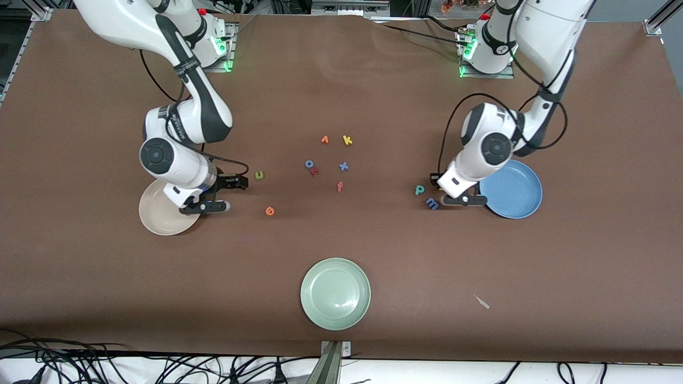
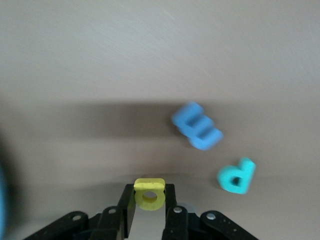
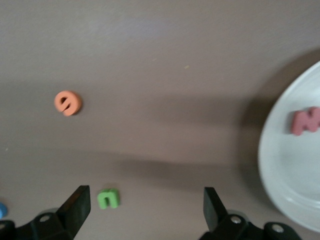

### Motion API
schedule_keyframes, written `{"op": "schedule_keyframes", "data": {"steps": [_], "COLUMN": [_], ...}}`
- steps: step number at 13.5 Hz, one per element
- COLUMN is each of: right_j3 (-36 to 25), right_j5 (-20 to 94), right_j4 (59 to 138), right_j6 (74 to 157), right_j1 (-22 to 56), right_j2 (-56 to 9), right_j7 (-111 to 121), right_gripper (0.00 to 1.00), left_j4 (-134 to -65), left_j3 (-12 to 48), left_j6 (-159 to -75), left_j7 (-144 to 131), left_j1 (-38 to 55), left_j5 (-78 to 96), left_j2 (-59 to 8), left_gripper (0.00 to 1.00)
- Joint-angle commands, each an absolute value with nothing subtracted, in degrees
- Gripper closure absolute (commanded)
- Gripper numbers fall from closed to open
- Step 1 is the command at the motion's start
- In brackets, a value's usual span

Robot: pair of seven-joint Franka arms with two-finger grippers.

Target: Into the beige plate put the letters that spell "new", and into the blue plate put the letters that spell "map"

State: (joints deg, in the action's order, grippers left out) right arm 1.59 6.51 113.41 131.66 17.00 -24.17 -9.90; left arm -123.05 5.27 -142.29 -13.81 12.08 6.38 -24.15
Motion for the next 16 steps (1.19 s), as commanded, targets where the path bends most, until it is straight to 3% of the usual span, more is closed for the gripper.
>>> {"op": "schedule_keyframes", "data": {"steps": [1,5,6,8,10,13,16], "right_j3": [1.76,1.76,1.84,1.76,1.67,1.67,1.58], "right_j5": [6.15,6.15,6.07,5.98,5.54,5.10,5.10], "right_j4": [120.30,128.92,129.02,128.85,128.67,128.50,128.50], "right_j6": [137.17,150.98,151.26,151.61,152.66,152.67,152.58], "right_j1": [19.15,22.84,22.94,24.95,25.22,25.22,25.22], "right_j2": [-20.48,-20.21,-20.65,-22.05,-23.20,-23.90,-24.08], "right_j7": [-12.13,-12.04,-11.61,-11.34,-11.25,-11.25,-11.34], "right_gripper": [0.00,0.00,0.00,0.00,0.01,0.14,0.44], "left_j4": [-125.24,-128.23,-128.41,-128.41,-128.23,-127.18,-122.36], "left_j3": [5.71,5.63,5.63,5.63,5.63,6.15,6.59], "left_j6": [-136.24,-136.23,-136.23,-136.41,-136.76,-138.16,-140.09], "left_j7": [-2.34,12.46,12.74,12.74,12.74,11.70,5.92], "left_j1": [2.76,-6.67,-7.38,-7.47,-7.38,-5.11,3.13], "left_j5": [6.50,6.59,6.59,6.59,6.59,7.29,7.47], "left_j2": [-16.54,-14.94,-15.12,-15.47,-15.64,-16.26,-19.50], "left_gripper": [0.84,0.81,0.74,0.48,0.37,0.35,0.35]}}
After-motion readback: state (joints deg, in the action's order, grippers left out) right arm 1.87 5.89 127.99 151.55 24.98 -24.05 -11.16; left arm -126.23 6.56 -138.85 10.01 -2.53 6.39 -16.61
